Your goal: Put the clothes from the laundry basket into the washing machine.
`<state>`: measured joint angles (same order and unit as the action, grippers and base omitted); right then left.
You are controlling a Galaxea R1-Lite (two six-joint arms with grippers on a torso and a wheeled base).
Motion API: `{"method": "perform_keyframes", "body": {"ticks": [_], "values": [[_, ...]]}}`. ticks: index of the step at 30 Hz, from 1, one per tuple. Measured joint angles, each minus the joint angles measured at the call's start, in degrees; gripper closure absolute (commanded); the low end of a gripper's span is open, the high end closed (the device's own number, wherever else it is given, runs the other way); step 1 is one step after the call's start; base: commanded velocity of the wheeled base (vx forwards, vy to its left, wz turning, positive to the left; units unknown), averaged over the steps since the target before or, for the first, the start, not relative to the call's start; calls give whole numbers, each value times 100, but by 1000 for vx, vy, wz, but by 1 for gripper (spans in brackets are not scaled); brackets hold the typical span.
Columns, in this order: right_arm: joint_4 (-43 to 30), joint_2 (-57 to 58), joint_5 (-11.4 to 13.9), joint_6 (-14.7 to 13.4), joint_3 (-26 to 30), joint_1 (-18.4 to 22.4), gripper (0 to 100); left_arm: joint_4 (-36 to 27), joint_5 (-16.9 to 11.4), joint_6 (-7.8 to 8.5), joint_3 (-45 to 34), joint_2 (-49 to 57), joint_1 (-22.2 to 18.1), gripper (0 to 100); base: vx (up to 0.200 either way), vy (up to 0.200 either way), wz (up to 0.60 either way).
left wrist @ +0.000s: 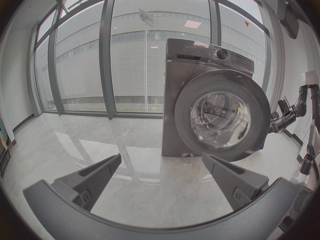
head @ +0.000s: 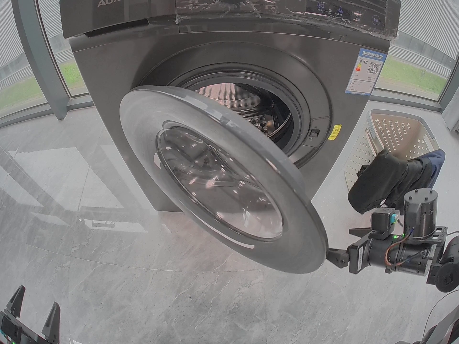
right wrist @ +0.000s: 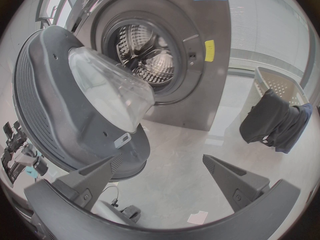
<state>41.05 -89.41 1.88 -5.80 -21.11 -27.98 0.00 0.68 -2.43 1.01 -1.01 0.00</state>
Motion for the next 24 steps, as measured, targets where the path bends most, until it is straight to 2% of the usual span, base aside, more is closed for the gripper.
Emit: {"method": "perform_keyframes", "body": {"ticks": [7,13,18,24], "values": [[127,180,288,-10,354,-380,0,0,-2,0,0,0,0,0,0,0,0],[168,156,228,-90,243,-369,0,0,0,7,0,-2,5,0,0,0,0],[212,-135,94,-328,-13,-443,0,0,0,7,0,-2,0,0,0,0,0],[734,-539,66,-492,-116,-672,0,0,-2,5,0,0,0,0,0,0,0]]}}
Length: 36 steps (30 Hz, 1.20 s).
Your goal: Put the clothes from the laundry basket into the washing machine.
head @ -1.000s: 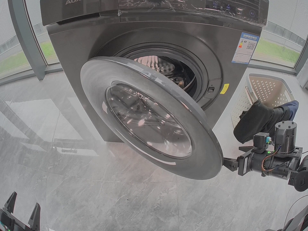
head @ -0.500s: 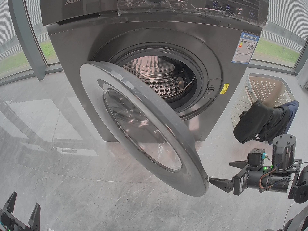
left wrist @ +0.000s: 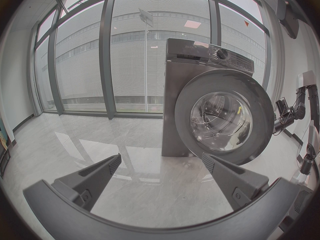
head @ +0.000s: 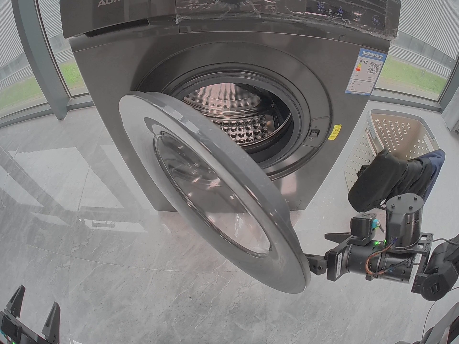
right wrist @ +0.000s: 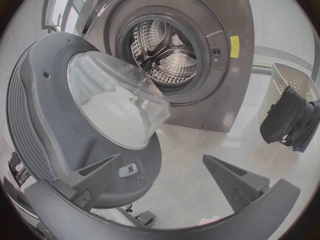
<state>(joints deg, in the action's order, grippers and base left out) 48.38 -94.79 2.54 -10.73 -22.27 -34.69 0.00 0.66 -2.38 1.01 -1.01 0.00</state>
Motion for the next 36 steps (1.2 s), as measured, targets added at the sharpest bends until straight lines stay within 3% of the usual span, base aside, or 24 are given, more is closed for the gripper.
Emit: {"method": "perform_keyframes", "body": {"ticks": [10,14,22,36], "values": [[567,-252,17,-188,284,-756,0,0,0,2,0,-2,0,0,0,0,0],[633,-276,-38,-200,266,-767,0,0,2,2,0,-2,0,0,0,0,0],[668,-374,-55,-178,-110,-210,0,0,0,4,0,0,0,0,0,0,0],[668,-1334,-489,-167,-1565,308,0,0,0,2,0,0,0,0,0,0,0]]}}
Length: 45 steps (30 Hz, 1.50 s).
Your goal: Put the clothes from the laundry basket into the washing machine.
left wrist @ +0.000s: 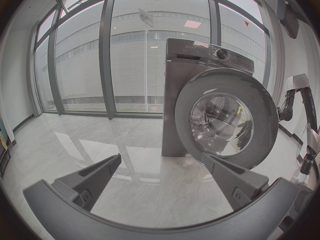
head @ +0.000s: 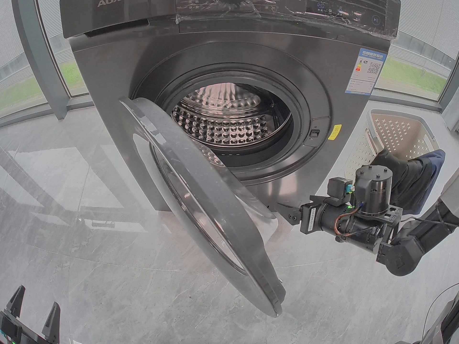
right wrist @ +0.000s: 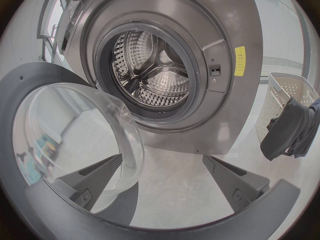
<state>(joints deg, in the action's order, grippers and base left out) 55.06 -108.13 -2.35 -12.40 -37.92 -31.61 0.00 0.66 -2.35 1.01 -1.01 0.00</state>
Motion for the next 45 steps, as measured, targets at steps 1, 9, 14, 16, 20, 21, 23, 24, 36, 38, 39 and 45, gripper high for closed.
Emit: {"method": "perform_keyframes", "body": {"ticks": [1,9,14,16,20,21,23,24,36,38,39,45], "values": [[0,-59,-5,2,-49,5,0,0,2,1,0,-2,0,0,0,0,0],[20,-226,-21,-9,11,-207,0,0,0,1,0,-2,0,0,0,0,0],[28,-228,-10,-29,96,-452,0,0,2,0,0,-2,2,0,0,0,0],[33,-228,-10,-40,105,-546,0,0,2,1,0,-2,0,0,0,0,0],[33,-234,-16,-40,66,-590,0,0,2,0,0,-2,0,0,0,0,0],[35,-238,-18,-38,41,-581,0,0,0,1,0,-2,2,0,0,0,0],[35,-249,-18,-38,9,-549,0,0,2,0,0,-2,0,0,0,0,0],[35,-256,-18,-40,-2,-538,0,0,2,1,0,-2,0,0,0,0,0],[39,-430,-29,-82,77,-902,0,0,-1,22,0,-2,0,0,0,0,0],[41,-441,-35,-152,80,-997,0,0,0,22,0,-2,0,0,0,0,0],[71,-449,-32,-202,83,-1072,0,0,0,22,0,-2,0,0,0,0,0],[405,-521,-71,-310,33,-1325,0,0,-1,28,0,-2,0,0,-67,0,0]]}}
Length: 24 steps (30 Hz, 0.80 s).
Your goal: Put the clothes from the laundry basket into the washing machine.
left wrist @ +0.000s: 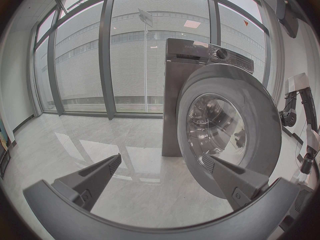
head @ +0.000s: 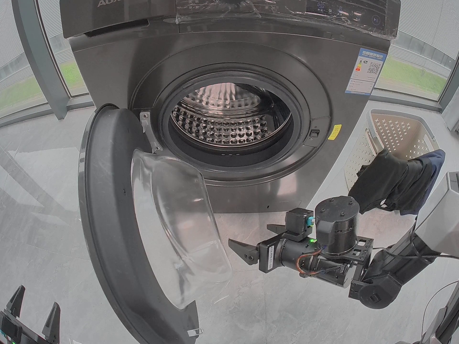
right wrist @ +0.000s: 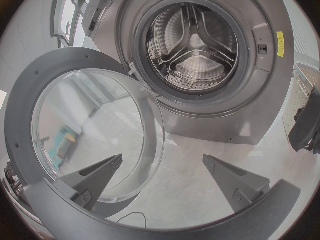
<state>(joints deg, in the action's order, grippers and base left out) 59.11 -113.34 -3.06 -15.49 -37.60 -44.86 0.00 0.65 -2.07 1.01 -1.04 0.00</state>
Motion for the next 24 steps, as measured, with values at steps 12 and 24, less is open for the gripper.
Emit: {"method": "perform_keyframes", "body": {"ticks": [12,24], "values": [[33,-413,-154,52,-405,129,0,0,-5,2,0,0,21,0,-117,0,0],[263,-649,-156,28,-601,-255,0,0,-2,0,0,2,21,0,0,0,0]]}}
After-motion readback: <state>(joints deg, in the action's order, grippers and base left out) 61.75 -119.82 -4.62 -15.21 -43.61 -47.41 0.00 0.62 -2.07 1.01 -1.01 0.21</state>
